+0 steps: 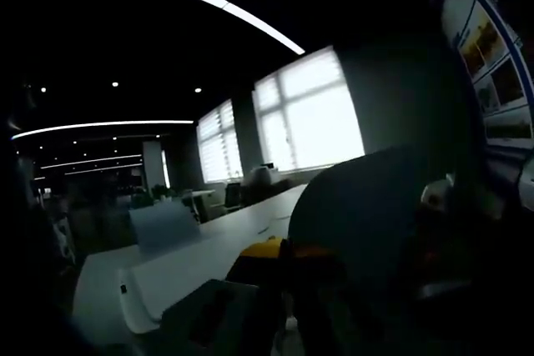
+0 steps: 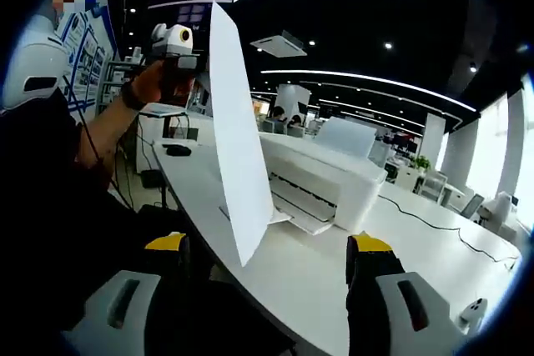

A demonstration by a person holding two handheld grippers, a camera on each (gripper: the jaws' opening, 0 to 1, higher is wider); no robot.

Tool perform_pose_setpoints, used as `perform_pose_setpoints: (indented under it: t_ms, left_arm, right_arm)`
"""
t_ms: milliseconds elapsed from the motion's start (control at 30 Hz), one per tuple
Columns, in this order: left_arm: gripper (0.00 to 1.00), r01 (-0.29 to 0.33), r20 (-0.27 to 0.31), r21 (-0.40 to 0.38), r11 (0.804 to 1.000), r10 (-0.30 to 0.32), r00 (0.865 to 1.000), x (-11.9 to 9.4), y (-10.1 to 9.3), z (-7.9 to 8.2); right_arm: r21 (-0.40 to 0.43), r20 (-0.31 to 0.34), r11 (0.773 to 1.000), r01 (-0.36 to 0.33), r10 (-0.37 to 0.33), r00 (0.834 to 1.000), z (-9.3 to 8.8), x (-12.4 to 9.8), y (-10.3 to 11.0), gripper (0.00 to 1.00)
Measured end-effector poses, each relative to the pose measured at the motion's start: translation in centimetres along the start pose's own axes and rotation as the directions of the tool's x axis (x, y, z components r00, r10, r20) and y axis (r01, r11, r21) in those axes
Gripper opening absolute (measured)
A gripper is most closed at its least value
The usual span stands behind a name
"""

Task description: Remove the paper from the printer output slot and place it on top of the printer

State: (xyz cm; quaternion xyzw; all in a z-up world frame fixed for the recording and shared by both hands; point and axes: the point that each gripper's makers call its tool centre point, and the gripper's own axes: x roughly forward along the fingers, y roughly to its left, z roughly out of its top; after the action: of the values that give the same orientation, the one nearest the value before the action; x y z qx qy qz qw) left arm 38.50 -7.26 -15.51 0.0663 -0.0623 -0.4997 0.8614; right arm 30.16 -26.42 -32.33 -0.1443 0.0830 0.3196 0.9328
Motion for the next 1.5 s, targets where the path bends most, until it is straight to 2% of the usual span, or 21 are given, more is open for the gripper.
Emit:
perform_pose_setpoints:
  t_ms: [1500]
  left_arm:
    - [0.05,0.010,-0.011,0.031,0.999,-0.010,1.000,1.0,0.3,1.2]
  right_arm:
    - [0.000,-0.007,1.000,-0.008,0.008,1.000,-0.4,0.3,-0.2,0.72]
